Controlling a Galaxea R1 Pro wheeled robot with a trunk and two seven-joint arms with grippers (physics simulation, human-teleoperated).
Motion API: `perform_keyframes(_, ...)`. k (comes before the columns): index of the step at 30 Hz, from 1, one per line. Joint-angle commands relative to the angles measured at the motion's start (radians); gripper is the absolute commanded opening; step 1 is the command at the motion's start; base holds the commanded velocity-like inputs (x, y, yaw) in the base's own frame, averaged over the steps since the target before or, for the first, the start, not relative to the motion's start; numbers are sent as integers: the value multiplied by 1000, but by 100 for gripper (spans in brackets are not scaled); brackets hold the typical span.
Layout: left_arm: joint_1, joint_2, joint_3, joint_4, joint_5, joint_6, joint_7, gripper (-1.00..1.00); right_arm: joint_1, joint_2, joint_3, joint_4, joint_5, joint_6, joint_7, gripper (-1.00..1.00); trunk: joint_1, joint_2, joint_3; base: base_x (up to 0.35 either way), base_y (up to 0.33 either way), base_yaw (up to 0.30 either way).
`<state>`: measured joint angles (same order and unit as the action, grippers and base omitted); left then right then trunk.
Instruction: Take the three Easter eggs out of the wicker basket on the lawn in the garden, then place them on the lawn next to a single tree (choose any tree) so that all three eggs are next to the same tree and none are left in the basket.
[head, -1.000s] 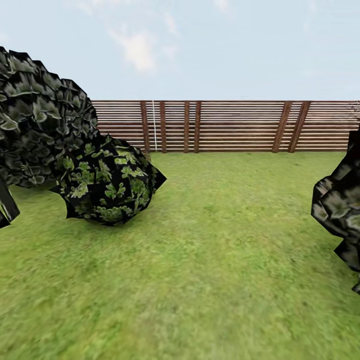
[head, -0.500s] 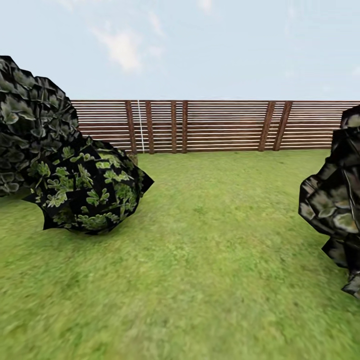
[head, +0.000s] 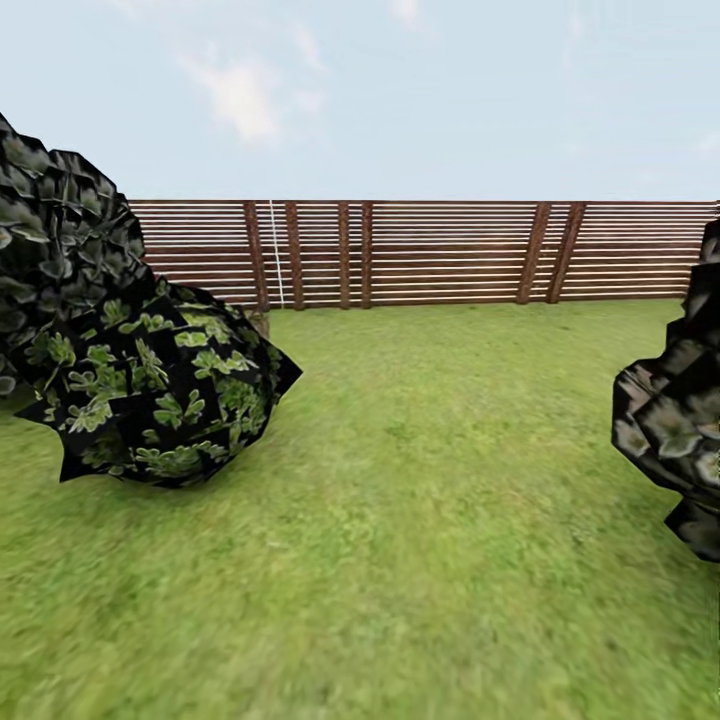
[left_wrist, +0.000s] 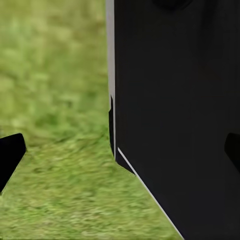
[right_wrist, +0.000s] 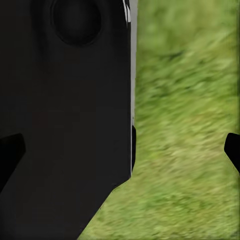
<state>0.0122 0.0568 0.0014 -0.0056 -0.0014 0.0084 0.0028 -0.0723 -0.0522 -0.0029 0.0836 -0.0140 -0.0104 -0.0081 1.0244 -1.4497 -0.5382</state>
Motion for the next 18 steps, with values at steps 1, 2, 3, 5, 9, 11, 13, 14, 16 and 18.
perform_keyframes(1, 0, 0, 0, -1, 0, 1, 0, 100, -1, 0, 0, 2, -1, -1, -1, 100, 1, 0, -1, 329, 0, -208)
perform_keyframes(2, 0, 0, 0, -1, 0, 1, 0, 100, -1, 0, 0, 2, -1, -2, -1, 100, 1, 0, -1, 329, 0, -249)
perform_keyframes(3, 0, 0, 0, -1, 0, 1, 0, 100, -1, 0, 0, 2, -1, -2, -1, 100, 1, 0, -1, 329, 0, -264)
perform_keyframes(5, 0, 0, 0, -1, 0, 1, 0, 100, -1, 0, -1, 2, -2, -2, -1, 100, 1, 0, -1, 328, 0, -277)
perform_keyframes(9, 0, 0, 0, -1, 0, 1, 0, 100, -1, 0, -1, 2, -3, -2, -1, 100, 1, 0, -1, 329, 0, -288)
perform_keyframes(11, 0, 0, 0, -1, 0, 1, 0, 100, -1, 0, 0, 2, -2, -2, -1, 100, 1, 0, -1, 329, 0, -289)
perform_keyframes(13, 0, 0, 0, -1, 0, 1, 0, 100, -1, 0, 0, 2, -2, -2, -1, 100, 1, 0, -1, 329, 0, -251)
perform_keyframes(14, 0, 0, 0, -1, 0, 1, 0, 100, -1, 0, 0, 2, -2, -2, -1, 100, 1, 0, -1, 329, 0, -162)
perform_keyframes(16, 0, 0, 0, -1, 0, 1, 0, 100, -1, 0, 0, 2, -1, -2, -1, 100, 1, 0, -1, 329, 0, -85)
perform_keyframes(18, 0, 0, 0, -1, 0, 1, 0, 100, -1, 0, 0, 2, -1, -2, -1, 100, 1, 0, -1, 329, 0, -35)
